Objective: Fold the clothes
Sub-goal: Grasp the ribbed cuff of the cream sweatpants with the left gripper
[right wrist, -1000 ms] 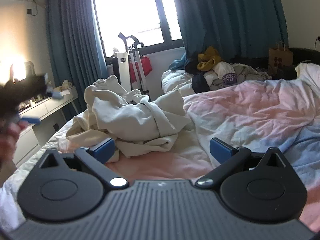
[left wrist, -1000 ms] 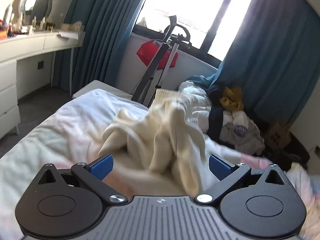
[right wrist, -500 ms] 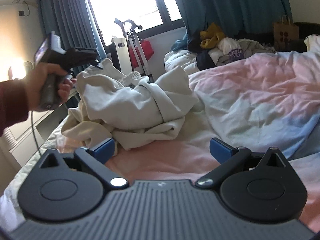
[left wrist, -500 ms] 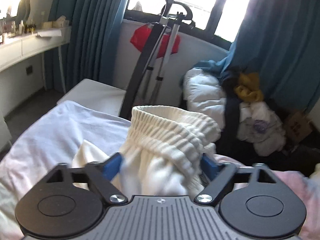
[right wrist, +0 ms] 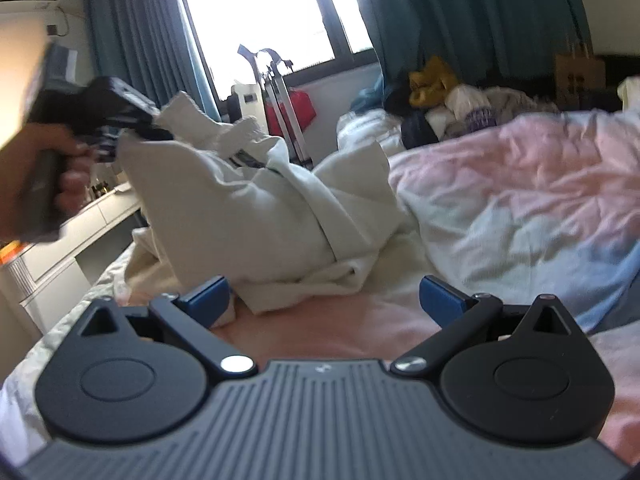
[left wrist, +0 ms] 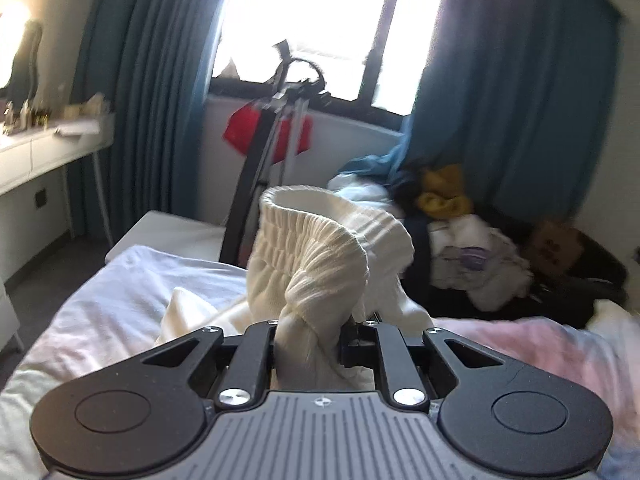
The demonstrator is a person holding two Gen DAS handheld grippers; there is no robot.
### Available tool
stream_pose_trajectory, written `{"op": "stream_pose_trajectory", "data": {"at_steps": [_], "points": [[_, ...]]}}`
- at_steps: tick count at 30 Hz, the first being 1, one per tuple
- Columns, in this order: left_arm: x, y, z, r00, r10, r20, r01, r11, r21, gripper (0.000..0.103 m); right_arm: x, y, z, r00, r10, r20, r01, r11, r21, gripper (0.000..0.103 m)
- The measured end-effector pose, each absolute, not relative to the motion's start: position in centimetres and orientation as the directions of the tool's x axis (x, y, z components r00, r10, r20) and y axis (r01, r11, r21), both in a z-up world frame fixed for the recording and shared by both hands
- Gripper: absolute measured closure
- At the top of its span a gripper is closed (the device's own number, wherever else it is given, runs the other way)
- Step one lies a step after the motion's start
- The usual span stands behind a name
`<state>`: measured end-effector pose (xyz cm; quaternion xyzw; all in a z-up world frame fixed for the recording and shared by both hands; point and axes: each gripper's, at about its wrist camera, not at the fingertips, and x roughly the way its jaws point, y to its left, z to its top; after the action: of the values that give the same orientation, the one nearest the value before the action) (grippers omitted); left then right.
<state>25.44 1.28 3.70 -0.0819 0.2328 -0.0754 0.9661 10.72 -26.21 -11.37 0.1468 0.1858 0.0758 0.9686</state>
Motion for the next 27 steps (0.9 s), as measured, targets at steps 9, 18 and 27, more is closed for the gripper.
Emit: {"op": "stream_pose_trajectory", "data": {"at_steps": [9, 18, 27], "points": [[9.9, 3.4, 0.9, 0.815, -0.238, -0.528, 0.101, 0.956, -0.276, 0.088, 7.8, -26.2, -9.5, 0.939, 0.197, -0.283, -0.107, 0.947, 0.303, 0.0], [6.6, 7.7, -7.0, 0.683, -0.172, -0.709, -0.108, 0.937, -0.332, 0.083, 6.4, -26.1, -8.9, 0.93, 0.221, -0.294, -0.129, 0.944, 0.303, 0.0], [6.2, 8.8, -7.5, 0.65, -0.226, -0.726, -0.108, 0.918, -0.382, 0.074, 7.1, -25.8, -9.7, 0.913, 0.244, -0.327, -0.137, 0.938, 0.318, 0.0]]}}
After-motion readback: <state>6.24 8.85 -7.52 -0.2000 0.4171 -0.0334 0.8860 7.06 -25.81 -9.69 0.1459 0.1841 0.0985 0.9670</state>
